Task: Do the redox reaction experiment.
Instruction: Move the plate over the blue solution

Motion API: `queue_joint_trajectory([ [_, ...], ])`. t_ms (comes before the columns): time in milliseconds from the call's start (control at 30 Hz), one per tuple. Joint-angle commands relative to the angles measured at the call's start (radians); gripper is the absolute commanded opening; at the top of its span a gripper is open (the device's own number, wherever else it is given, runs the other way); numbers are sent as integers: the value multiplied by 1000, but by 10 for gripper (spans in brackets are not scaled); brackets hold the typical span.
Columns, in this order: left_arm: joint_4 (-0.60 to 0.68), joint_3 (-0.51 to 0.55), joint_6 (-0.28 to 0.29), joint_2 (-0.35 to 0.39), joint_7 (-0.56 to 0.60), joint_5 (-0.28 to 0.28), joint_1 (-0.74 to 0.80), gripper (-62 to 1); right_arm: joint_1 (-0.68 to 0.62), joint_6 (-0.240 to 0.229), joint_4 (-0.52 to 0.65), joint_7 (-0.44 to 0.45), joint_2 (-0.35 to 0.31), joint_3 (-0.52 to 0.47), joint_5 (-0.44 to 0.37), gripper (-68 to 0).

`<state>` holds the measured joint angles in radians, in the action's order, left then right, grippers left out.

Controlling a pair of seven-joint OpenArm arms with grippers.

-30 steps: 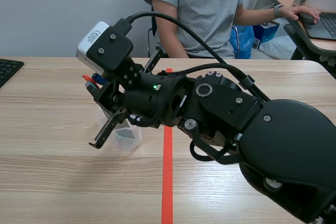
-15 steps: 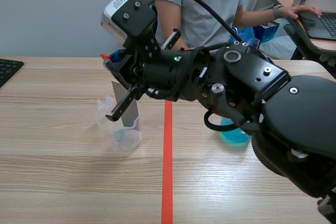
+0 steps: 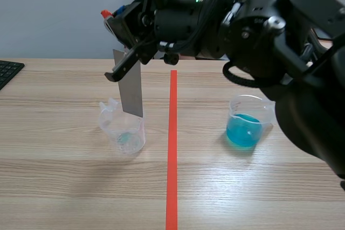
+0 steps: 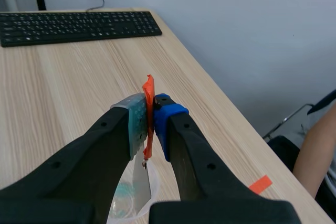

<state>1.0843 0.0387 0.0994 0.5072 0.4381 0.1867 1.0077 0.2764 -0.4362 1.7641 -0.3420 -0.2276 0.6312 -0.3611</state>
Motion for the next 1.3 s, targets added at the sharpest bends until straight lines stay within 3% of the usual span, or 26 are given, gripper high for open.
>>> queue_joint_trajectory([
  [0, 11, 2, 1, 3, 10, 3, 3, -577, 20, -6, 50, -21, -3, -26, -32, -664],
  [167, 11, 2, 1, 3, 10, 3, 3, -577, 19, -11, 138, -146, -18, -101, -120, -664],
  [333, 11, 2, 1, 3, 10, 3, 3, -577, 13, -37, 200, -180, -105, -163, -229, -664],
  [533, 11, 2, 1, 3, 10, 3, 3, -577, -47, -40, 245, -160, -226, -265, -314, -664],
  [733, 11, 2, 1, 3, 10, 3, 3, -577, -122, -89, 268, -127, -330, -394, -389, -664],
  [1033, 11, 2, 1, 3, 10, 3, 3, -577, -211, -112, 268, -53, -485, -527, -460, -664],
  [1267, 11, 2, 1, 3, 10, 3, 3, -577, -215, -116, 253, -47, -549, -579, -489, -664],
])
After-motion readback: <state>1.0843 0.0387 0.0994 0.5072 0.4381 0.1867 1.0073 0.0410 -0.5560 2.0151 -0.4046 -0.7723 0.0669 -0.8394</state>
